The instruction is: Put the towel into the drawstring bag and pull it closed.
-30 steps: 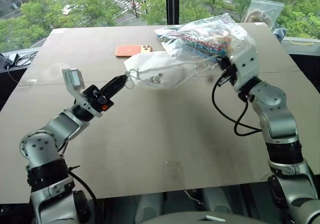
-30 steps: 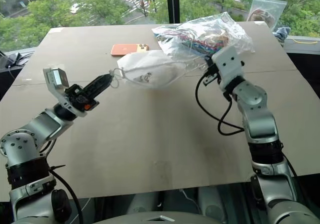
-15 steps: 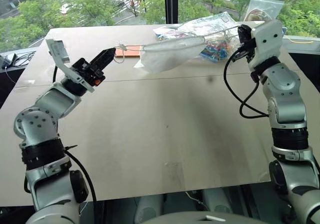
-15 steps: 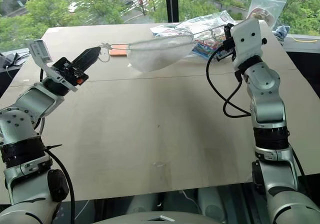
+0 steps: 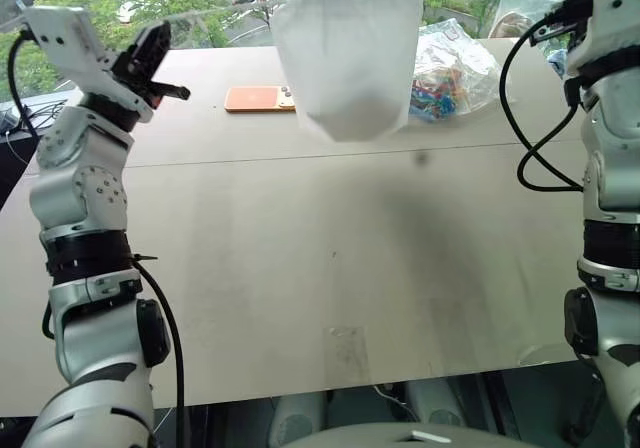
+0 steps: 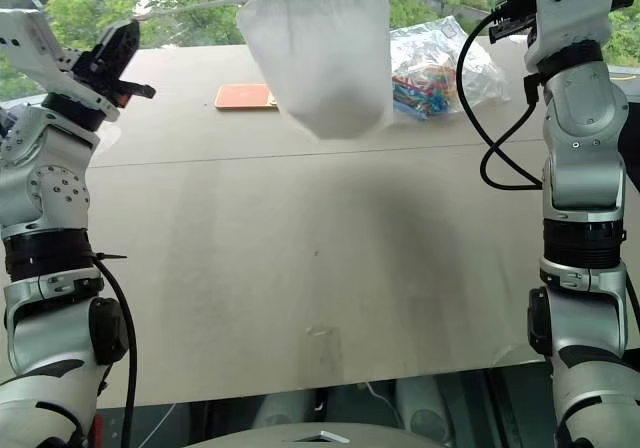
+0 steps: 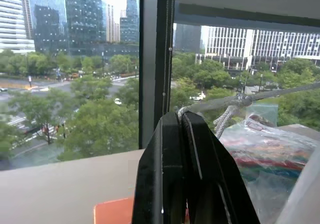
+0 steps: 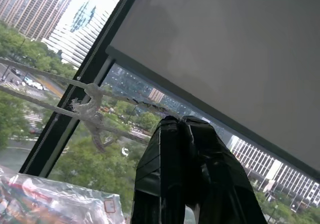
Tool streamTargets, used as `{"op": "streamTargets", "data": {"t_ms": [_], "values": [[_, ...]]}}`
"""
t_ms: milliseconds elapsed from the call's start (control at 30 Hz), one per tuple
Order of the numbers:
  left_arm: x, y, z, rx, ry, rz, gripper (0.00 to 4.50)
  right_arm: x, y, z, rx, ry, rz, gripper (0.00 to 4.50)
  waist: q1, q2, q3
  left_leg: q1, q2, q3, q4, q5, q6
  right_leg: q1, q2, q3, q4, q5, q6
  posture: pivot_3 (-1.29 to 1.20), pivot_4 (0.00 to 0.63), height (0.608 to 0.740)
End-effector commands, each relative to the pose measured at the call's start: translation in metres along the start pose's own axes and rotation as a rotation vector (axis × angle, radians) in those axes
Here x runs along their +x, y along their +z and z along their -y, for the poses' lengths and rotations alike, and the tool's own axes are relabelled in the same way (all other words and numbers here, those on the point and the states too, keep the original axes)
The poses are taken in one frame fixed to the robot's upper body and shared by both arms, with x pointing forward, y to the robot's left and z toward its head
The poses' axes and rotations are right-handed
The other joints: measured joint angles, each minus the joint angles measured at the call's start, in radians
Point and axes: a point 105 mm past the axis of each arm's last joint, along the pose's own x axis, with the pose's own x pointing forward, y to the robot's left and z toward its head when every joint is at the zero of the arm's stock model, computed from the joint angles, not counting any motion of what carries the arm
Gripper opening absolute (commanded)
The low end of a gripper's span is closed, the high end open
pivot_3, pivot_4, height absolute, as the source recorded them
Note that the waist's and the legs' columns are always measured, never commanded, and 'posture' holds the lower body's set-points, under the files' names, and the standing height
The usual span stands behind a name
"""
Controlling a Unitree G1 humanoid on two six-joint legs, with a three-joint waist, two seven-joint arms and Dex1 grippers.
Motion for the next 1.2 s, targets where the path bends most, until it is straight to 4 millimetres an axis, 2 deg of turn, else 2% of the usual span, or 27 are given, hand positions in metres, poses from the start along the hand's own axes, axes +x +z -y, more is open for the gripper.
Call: {"op": "streamTargets", "data": {"t_ms": [33, 133, 200, 233, 300, 367, 400, 433, 467, 600, 667, 700, 733, 767, 833, 933, 967, 1000, 1033, 1133, 1200], "values": [[-0.017, 0.03, -0.062, 0.115, 0.234, 0.076, 0.03, 0.0, 0.027, 0.07, -0.101, -0.247, 0.078, 0.0, -0.001, 0.0, 0.0, -0.001, 0.0, 0.0, 0.0, 0.0, 0.0, -0.002, 0.0, 0.0, 0.001, 0.0, 0.0, 0.0, 0.15, 0.74], [-0.017, 0.034, -0.077, 0.132, 0.283, 0.083, 0.03, -0.002, 0.02, 0.086, -0.157, -0.291, 0.042, 0.0, -0.004, 0.0, 0.0, -0.001, 0.0, 0.0, 0.0, 0.0, 0.0, -0.002, 0.0, 0.0, 0.001, 0.0, 0.0, 0.0, 0.15, 0.74], [-0.015, 0.034, -0.079, 0.117, 0.288, 0.085, 0.03, -0.007, 0.012, 0.102, -0.198, -0.338, -0.001, 0.0, -0.004, 0.0, 0.0, -0.001, 0.0, 0.0, 0.0, 0.0, 0.0, -0.002, 0.0, -0.001, 0.001, 0.0, 0.0, 0.0, 0.15, 0.74], [-0.015, 0.033, -0.079, 0.109, 0.287, 0.084, 0.03, -0.009, 0.009, 0.106, -0.208, -0.353, -0.015, 0.0, -0.002, 0.0, 0.0, -0.001, -0.001, 0.0, 0.0, 0.0, 0.0, -0.002, -0.001, -0.001, 0.001, 0.0, 0.0, 0.0, 0.15, 0.74], [-0.01, 0.027, -0.066, 0.078, 0.206, 0.069, 0.03, -0.012, 0.002, 0.107, -0.193, -0.33, -0.047, 0.0, -0.002, 0.0, 0.0, -0.002, -0.001, 0.0, 0.001, 0.0, 0.0, -0.002, -0.001, -0.001, 0.001, 0.0, 0.0, 0.0, 0.15, 0.74], [-0.006, 0.015, -0.035, 0.044, 0.045, 0.032, 0.03, -0.012, -0.007, 0.084, -0.051, -0.19, -0.073, 0.0, -0.004, 0.0, 0.0, -0.002, -0.001, 0.0, 0.001, 0.0, 0.0, -0.002, -0.001, -0.001, 0.002, 0.0, 0.0, 0.0, 0.15, 0.74], [-0.007, 0.006, -0.017, 0.006, -0.034, 0.003, 0.03, -0.013, -0.01, 0.059, 0.053, -0.056, -0.088, 0.0, -0.005, 0.0, 0.0, -0.002, -0.001, 0.0, 0.001, 0.0, 0.0, -0.002, -0.001, -0.001, 0.002, 0.0, 0.0, 0.0, 0.15, 0.74], [-0.011, -0.006, 0.003, -0.02, -0.126, -0.04, 0.03, -0.019, -0.01, 0.029, 0.119, 0.11, -0.085, 0.0, -0.008, 0.0, 0.0, -0.002, -0.001, 0.0, 0.001, 0.0, 0.0, -0.001, -0.001, -0.001, 0.002, 0.0, 0.0, 0.0, 0.15, 0.74], [-0.016, -0.013, 0.016, -0.039, -0.182, -0.07, 0.03, -0.025, -0.008, 0.011, 0.157, 0.219, -0.084, 0.0, -0.011, 0.0, 0.0, -0.001, -0.001, 0.0, 0.001, 0.0, 0.0, -0.001, -0.001, -0.001, 0.002, 0.0, 0.0, 0.0, 0.15, 0.74], [-0.047, -0.044, 0.065, -0.118, -0.374, -0.196, 0.03, -0.064, -0.008, -0.05, 0.308, 0.551, -0.135, 0.0, -0.025, 0.0, 0.0, -0.001, 0.0, 0.0, 0.001, 0.0, 0.001, -0.001, -0.001, 0.0, 0.003, 0.0, 0.0, 0.0, 0.15, 0.74], [-0.067, -0.059, 0.083, -0.166, -0.423, -0.25, 0.93, -0.087, -0.014, -0.07, 0.366, 0.661, -0.192, 0.0, -0.026, 0.0, 0.0, 0.0, 0.001, 0.0, 0.001, 0.0, 0.001, -0.001, 0.0, 0.001, 0.003, 0.0, 0.0, 0.0, 0.15, 0.74], [-0.079, -0.068, 0.09, -0.178, -0.449, -0.289, 1.07, -0.098, -0.022, -0.076, 0.375, 0.691, -0.234, 0.0, -0.025, 0.0, 0.0, 0.001, 0.001, 0.0, 0.001, 0.0, 0.001, -0.001, 0.0, 0.001, 0.004, 0.0, 0.0, 0.0, 0.15, 0.74], [-0.09, -0.075, 0.096, -0.184, -0.468, -0.325, 1.65, -0.111, -0.029, -0.083, 0.384, 0.737, -0.275, 0.61, -0.022, 0.0, 0.0, 0.001, 0.001, 0.0, 0.001, 0.0, 0.001, 0.0, 0.0, 0.001, 0.004, 0.0, 0.0, 0.0, 0.15, 0.74], [-0.102, -0.082, 0.1, -0.182, -0.473, -0.36, 2.03, -0.127, -0.036, -0.089, 0.396, 0.781, -0.317, 0.82, -0.019, 0.0, 0.0, 0.001, 0.001, 0.0, 0.001, 0.0, 0.001, 0.0, 0.0, 0.001, 0.004, 0.0, 0.0, 0.0, 0.15, 0.74], [-0.122, -0.091, 0.102, -0.194, -0.461, -0.417, 2.84, -0.158, -0.052, -0.097, 0.417, 0.839, -0.415, 1.68, -0.014, 0.0, 0.0, 0.003, 0.001, 0.0, 0.001, 0.0, 0.001, 0.002, 0.0, 0.001, 0.003, 0.0, 0.0, 0.0, 0.15, 0.74], [-0.143, -0.097, 0.101, -0.196, -0.422, -0.471, 4.43, -0.191, -0.068, -0.1, 0.429, 0.862, -0.516, 3.25, -0.006, 0.0, 0.0, 0.003, 0.0, -0.001, 0.003, 0.0, 0.001, 0.003, 0.0, 0.0, 0.004, 0.0, 0.0, 0.0, 0.15, 0.74], [-0.15, -0.099, 0.1, -0.192, -0.403, -0.49, 4.5, -0.199, -0.072, -0.099, 0.432, 0.858, -0.541, 3.64, -0.005, 0.0, 0.0, 0.003, 0.0, -0.001, 0.004, 0.0, 0.001, 0.003, 0.0, 0.0, 0.004, 0.0, 0.0, 0.0, 0.15, 0.74], [-0.157, -0.101, 0.099, -0.186, -0.389, -0.514, 4.5, -0.206, -0.075, -0.098, 0.428, 0.85, -0.557, 4.24, -0.005, 0.0, 0.0, 0.004, 0.001, -0.001, 0.004, 0.0, 0.001, 0.004, 0.0, 0.0, 0.004, 0.0, 0.001, 0.0, 0.15, 0.74], [-0.163, -0.102, 0.097, -0.176, -0.373, -0.528, 4.5, -0.211, -0.076, -0.098, 0.43, 0.835, -0.566, 4.46, -0.005, 0.0, 0.0, 0.006, 0.001, -0.001, 0.005, 0.0, 0.001, 0.006, 0.0, 0.0, 0.004, 0.0, 0.001, 0.0, 0.15, 0.74], [-0.168, -0.1, 0.092, -0.165, -0.318, -0.53, 4.5, -0.215, -0.074, -0.101, 0.432, 0.811, -0.553, 4.46, -0.007, 0.0, 0.0, 0.011, 0.001, 0.0, 0.005, 0.0, 0.001, 0.01, 0.001, 0.001, 0.004, -0.001, 0.001, 0.0, 0.15, 0.74], [-0.169, -0.1, 0.09, -0.162, -0.282, -0.524, 4.5, -0.209, -0.069, -0.102, 0.451, 0.769, -0.525, 4.46, -0.006, 0.0, 0.0, 0.016, 0.002, -0.001, 0.005, 0.0, 0.001, 0.014, 0.002, 0.001, 0.004, -0.003, 0.004, 0.0, 0.15, 0.74]]}}
